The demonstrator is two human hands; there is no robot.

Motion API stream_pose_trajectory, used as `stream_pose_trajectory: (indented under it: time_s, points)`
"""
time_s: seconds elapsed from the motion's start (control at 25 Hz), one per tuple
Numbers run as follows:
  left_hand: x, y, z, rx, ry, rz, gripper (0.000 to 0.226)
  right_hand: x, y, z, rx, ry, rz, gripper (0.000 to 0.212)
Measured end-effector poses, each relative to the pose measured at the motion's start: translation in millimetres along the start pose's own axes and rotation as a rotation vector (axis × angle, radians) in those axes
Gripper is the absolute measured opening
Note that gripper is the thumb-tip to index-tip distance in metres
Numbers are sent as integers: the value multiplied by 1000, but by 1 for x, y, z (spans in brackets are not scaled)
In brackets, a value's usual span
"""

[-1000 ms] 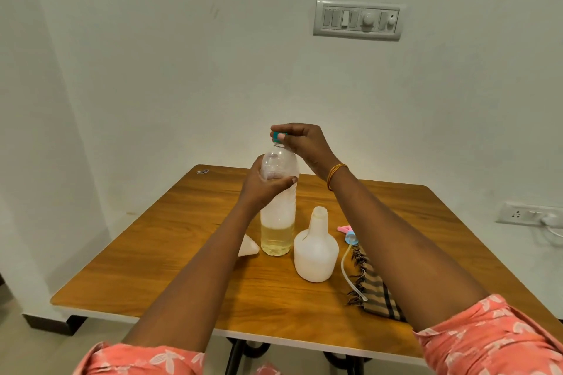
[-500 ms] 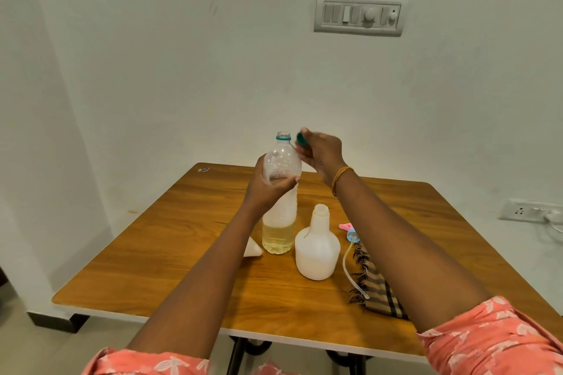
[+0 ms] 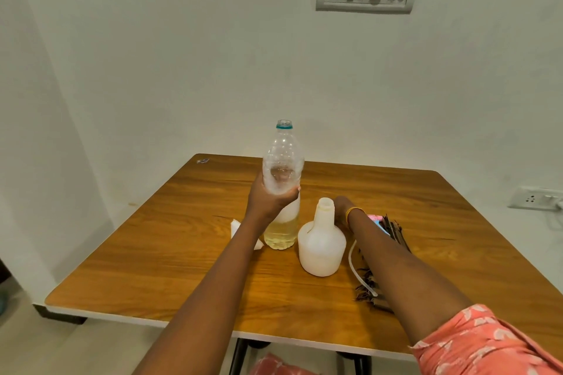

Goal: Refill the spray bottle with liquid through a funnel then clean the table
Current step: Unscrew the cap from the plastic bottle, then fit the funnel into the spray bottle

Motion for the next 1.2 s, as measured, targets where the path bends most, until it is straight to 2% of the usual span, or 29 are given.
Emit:
stream_pose_trajectory:
  time_s: [0.2, 0.32, 0.4, 0.52, 0.6, 0.76, 0.88, 1.0, 1.04, 1.12, 1.2]
  points:
    - [0, -1, -2, -7, 29, -5, 70, 5, -9, 12, 126, -120, -77, 34]
    - [0, 0, -8, 20, -2, -7, 69, 7, -24, 32, 364, 93, -108, 11]
    - [-2, 0, -17, 44, -21, 13, 71, 9, -42, 48, 530, 156, -98, 18]
    - [-6, -1, -27, 60, -52, 66, 60, 11, -67, 70, 717, 58, 7, 28]
    - [-3, -5, -30, 67, -80, 99, 52, 13, -76, 76, 727, 36, 51, 34]
    - [8, -17, -32, 54, -16, 179, 54, 8, -80, 71, 692, 11, 67, 43]
    - [23, -29, -24, 94, 233, 199, 74, 2, -85, 63, 670, 38, 74, 41]
    - [44, -47, 2, 302, 568, 254, 106, 0, -83, 50, 635, 110, 72, 41]
    - [49, -55, 11, 381, 654, 282, 109, -3, -83, 44, 622, 140, 74, 45]
    - [52, -69, 23, 444, 672, 281, 94, -8, -88, 31, 606, 183, 64, 62]
    - [52, -80, 27, 420, 605, 188, 72, -15, -97, 19, 601, 196, 9, 77]
Point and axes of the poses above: each hand's wrist, its own y-axis towards the middle knuckle, its own x-axis out of the back of the hand, z = x × y, the point moved 2 cm from there along y, towards the middle knuckle, and after that the axes turned 8 degrees about z, right-handed, at the moved point
